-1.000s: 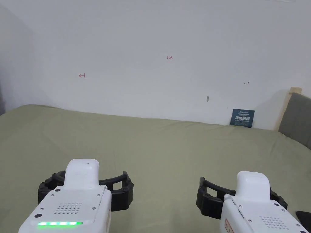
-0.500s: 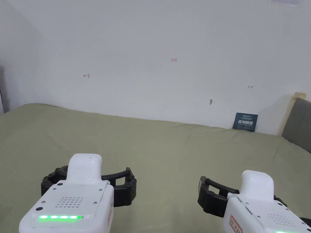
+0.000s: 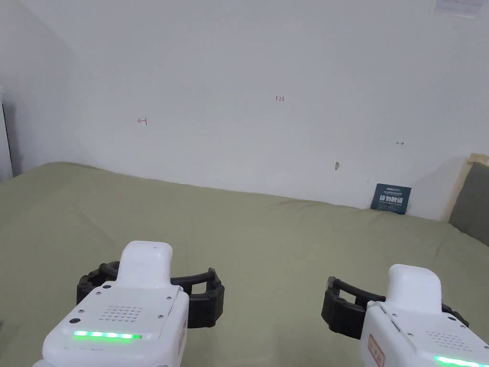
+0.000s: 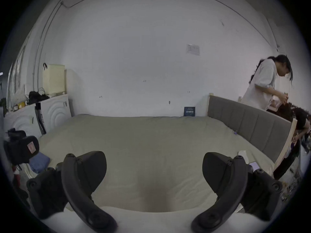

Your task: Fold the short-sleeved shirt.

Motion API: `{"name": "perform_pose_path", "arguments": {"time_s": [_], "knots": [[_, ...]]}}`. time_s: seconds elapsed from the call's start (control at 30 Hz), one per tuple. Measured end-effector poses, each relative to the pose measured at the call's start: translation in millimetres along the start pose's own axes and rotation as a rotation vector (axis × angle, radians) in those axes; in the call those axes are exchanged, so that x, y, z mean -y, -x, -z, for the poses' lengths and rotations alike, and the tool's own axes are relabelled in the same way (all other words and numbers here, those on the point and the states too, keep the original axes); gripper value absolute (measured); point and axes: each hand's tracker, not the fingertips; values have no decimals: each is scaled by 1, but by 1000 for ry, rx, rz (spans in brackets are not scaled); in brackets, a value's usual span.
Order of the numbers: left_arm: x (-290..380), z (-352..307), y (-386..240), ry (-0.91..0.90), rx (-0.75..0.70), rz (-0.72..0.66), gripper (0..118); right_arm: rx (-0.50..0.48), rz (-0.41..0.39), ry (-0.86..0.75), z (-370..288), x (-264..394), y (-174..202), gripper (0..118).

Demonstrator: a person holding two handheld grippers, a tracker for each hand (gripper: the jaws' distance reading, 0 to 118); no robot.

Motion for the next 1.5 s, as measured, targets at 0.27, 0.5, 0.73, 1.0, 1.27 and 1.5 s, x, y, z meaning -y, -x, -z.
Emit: {"name": "perform_pose_path", "arguments": {"time_s": [0.27,0.5,0.73,1.0,1.27,1.5], "knots": [[-9,3,4,-1,1,-20,118,20,-3,21,-2,-14,-6,115],[-18,3,6,-12,-6,-13,118,-3,8,23,-2,-16,-6,115],[-21,5,8,-21,-3,-37,118,-24,17,45,4,-16,-1,115],[-24,16,6,13,25,-53,118,-51,57,56,8,-19,-5,115],[-20,34,5,34,11,-46,118,-105,36,82,23,-22,2,115],[-22,54,7,54,9,-63,118,-64,98,144,53,-18,-1,115]]}}
